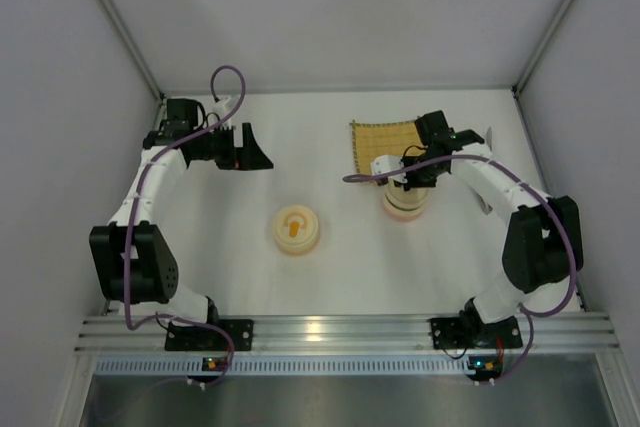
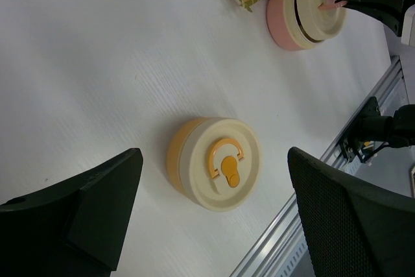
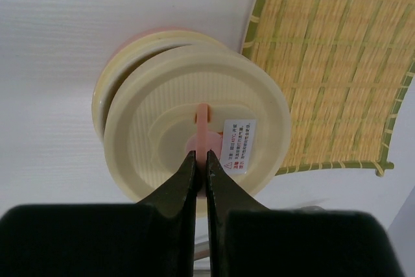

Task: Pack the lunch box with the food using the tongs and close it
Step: Close the box lid on the packing box.

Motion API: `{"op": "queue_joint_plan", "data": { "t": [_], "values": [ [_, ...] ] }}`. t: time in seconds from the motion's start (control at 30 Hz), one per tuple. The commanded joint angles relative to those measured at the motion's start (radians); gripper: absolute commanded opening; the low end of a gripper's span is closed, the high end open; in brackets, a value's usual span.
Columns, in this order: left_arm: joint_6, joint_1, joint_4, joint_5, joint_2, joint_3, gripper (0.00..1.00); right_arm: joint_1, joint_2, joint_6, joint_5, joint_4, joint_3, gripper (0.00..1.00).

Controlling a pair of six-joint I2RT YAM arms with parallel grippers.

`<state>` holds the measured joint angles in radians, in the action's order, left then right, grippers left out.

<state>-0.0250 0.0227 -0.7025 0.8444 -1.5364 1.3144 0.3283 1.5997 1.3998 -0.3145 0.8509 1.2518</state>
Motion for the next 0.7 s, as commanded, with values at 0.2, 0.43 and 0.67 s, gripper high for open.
{"op": "queue_joint_plan", "data": {
  "t": [0.2,0.43,0.67],
  "values": [
    [-0.013,0.005,0.032,0.036,0.005,0.013,0.98,-0.037,-0.001,0.057,-0.083,-0.044,0.037,0.00],
    [-0.001,0.003,0.038,0.042,-0.002,0.014,0.98,-0.037,0.006,0.045,-0.103,-0.013,0.052,0.00],
    [-0.004,0.003,0.032,0.035,0.001,0.022,0.98,-0.038,0.014,0.051,-0.087,-0.013,0.038,0.00]
  ]
}}
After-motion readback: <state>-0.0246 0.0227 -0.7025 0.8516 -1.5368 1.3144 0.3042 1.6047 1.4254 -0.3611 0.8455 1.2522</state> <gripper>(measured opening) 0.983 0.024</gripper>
